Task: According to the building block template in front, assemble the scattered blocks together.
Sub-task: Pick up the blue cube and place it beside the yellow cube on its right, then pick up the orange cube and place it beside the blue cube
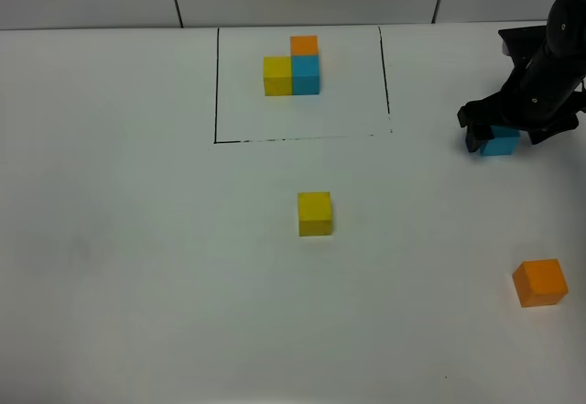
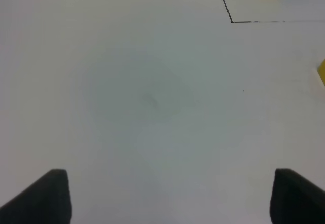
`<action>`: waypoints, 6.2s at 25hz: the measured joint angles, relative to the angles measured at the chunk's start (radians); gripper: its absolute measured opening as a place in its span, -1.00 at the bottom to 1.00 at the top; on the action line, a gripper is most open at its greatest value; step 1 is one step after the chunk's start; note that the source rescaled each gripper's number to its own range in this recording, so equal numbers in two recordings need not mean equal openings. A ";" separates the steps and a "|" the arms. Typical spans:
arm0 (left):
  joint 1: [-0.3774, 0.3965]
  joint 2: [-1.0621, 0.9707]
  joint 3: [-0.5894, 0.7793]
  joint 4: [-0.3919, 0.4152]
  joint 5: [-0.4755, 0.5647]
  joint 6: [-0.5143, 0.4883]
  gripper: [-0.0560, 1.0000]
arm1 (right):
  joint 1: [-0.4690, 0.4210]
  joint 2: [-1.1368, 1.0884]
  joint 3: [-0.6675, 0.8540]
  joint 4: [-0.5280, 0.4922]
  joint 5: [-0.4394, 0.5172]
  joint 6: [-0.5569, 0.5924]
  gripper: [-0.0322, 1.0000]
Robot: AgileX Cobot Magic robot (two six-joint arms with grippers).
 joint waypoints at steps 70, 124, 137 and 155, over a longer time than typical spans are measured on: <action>0.000 0.003 0.000 0.000 0.000 -0.002 0.39 | 0.492 -0.068 0.143 0.023 0.041 -0.949 -0.89; 0.000 0.003 0.000 0.000 -0.001 -0.003 0.39 | 0.519 -0.057 0.140 0.070 -0.004 -0.976 -0.89; 0.000 0.003 0.000 0.000 -0.001 -0.003 0.39 | 0.519 -0.057 0.140 0.070 -0.004 -0.972 -0.89; 0.001 0.003 0.000 0.000 0.000 0.000 0.38 | 0.520 -0.060 0.143 0.035 -0.010 -0.921 0.59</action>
